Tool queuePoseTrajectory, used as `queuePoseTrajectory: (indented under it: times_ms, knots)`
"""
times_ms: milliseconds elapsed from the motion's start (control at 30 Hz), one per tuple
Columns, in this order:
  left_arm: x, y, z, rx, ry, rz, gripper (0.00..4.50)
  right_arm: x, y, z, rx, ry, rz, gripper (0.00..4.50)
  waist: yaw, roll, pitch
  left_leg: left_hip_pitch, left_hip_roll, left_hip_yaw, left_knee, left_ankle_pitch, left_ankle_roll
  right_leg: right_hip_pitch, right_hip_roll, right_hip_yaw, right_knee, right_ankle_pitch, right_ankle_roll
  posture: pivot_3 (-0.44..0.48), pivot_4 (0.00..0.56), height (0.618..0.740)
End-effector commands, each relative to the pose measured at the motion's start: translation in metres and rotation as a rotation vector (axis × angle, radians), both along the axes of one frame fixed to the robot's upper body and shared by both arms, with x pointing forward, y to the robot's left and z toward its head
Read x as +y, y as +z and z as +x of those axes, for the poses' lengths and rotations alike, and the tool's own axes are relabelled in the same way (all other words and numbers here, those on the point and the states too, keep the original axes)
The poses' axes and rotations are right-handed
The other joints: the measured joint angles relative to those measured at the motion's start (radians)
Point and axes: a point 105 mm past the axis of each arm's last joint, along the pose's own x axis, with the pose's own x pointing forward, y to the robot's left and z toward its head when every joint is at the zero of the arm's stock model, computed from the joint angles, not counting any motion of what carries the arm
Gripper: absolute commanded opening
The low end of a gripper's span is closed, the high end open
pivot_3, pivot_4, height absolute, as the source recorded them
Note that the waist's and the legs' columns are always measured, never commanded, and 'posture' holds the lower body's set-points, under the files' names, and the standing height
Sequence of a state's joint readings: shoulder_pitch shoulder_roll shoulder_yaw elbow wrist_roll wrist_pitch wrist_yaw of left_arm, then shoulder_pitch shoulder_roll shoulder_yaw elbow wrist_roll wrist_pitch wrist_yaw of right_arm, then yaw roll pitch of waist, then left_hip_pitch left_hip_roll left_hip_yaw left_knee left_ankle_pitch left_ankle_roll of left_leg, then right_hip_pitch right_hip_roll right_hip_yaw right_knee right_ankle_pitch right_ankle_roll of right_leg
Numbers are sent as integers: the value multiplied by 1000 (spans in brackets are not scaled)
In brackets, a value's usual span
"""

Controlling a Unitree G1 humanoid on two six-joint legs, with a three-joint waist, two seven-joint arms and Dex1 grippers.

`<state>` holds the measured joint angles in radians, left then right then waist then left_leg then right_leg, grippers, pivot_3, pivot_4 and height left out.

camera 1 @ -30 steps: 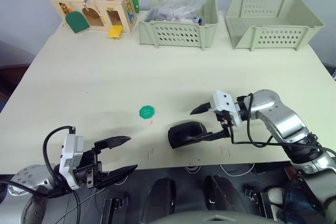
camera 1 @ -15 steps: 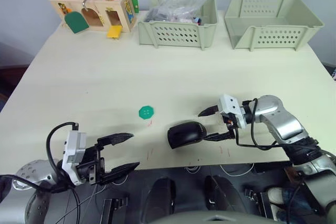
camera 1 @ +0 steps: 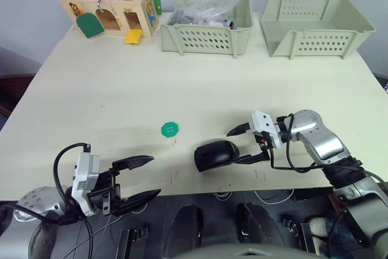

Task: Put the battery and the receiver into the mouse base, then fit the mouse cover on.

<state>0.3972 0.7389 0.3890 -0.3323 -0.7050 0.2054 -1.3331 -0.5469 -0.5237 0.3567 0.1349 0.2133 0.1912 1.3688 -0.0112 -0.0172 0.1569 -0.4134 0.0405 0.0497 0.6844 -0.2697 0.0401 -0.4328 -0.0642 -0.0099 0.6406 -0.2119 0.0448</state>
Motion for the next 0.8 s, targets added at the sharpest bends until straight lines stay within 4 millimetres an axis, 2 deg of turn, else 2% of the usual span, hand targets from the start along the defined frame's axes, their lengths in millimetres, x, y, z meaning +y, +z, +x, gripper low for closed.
queuePoseTrajectory:
  times_ms: [33, 367, 433, 800]
  knots:
    - [-1, 6, -1, -38, -9, 18, 4500, 6, 8, 0, -34, 32, 12, 4189, 0, 0, 0, 0, 0, 0, 0, 0, 0, 0, 0, 0, 0, 0, 0, 0, 150, 740]
    - [-2, 6, -2, -37, -8, 20, 4500, 6, 7, -1, -32, 35, 9, 4189, 0, 0, 0, 0, 0, 0, 0, 0, 0, 0, 0, 0, 0, 0, 0, 0, 150, 740]
    - [-2, 6, -2, -36, -8, 20, 4500, 7, 7, -1, -34, 37, 8, 3688, 0, 0, 0, 0, 0, 0, 0, 0, 0, 0, 0, 0, 0, 0, 0, 0, 150, 740]
    - [-3, 7, -2, -37, -4, 21, 4500, 8, 8, 0, -40, 37, 7, 3688, 0, 0, 0, 0, 0, 0, 0, 0, 0, 0, 0, 0, 0, 0, 0, 0, 150, 740]
